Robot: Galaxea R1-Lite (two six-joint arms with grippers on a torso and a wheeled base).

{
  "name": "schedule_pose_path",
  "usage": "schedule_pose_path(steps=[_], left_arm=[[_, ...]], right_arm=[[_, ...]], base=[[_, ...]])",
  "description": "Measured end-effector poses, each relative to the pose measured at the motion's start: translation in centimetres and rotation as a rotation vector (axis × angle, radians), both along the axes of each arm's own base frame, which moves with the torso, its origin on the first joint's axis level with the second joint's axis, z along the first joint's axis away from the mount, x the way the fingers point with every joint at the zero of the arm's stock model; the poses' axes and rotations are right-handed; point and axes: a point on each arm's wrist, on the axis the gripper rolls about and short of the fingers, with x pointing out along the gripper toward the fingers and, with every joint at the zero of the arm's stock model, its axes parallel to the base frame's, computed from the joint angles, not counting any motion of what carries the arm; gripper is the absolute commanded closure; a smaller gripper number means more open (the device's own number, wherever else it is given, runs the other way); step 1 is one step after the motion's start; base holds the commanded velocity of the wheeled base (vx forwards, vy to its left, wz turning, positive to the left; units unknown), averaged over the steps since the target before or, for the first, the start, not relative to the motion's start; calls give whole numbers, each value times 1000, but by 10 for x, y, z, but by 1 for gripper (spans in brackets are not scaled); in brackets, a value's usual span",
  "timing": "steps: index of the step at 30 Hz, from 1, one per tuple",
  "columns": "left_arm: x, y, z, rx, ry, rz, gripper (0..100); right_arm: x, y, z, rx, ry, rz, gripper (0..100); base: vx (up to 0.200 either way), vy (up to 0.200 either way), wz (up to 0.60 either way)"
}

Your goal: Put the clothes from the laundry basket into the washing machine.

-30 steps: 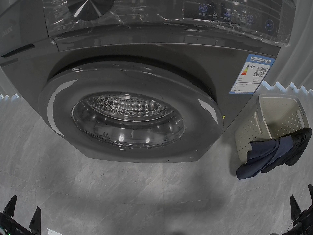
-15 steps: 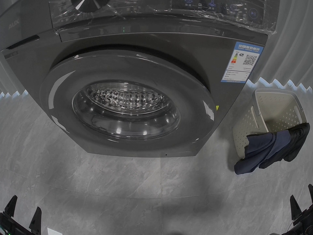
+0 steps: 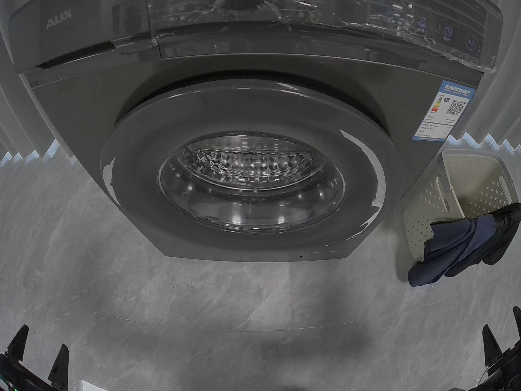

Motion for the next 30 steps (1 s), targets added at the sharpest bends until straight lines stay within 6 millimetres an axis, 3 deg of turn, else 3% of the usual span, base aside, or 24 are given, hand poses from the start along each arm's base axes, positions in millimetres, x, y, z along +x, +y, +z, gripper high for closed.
schedule_pose_path(steps=[9,15,24,30], left_arm=[[0,0,0,1,0,1,0],[0,0,0,1,0,1,0],[0,0,0,1,0,1,0],[0,0,0,1,0,1,0]], right_arm=[[0,0,0,0,0,1,0],[0,0,0,0,0,1,0],[0,0,0,0,0,0,0],[0,0,0,0,0,1,0]], base=[[0,0,0],[200,0,0],[0,0,0],[0,200,0]])
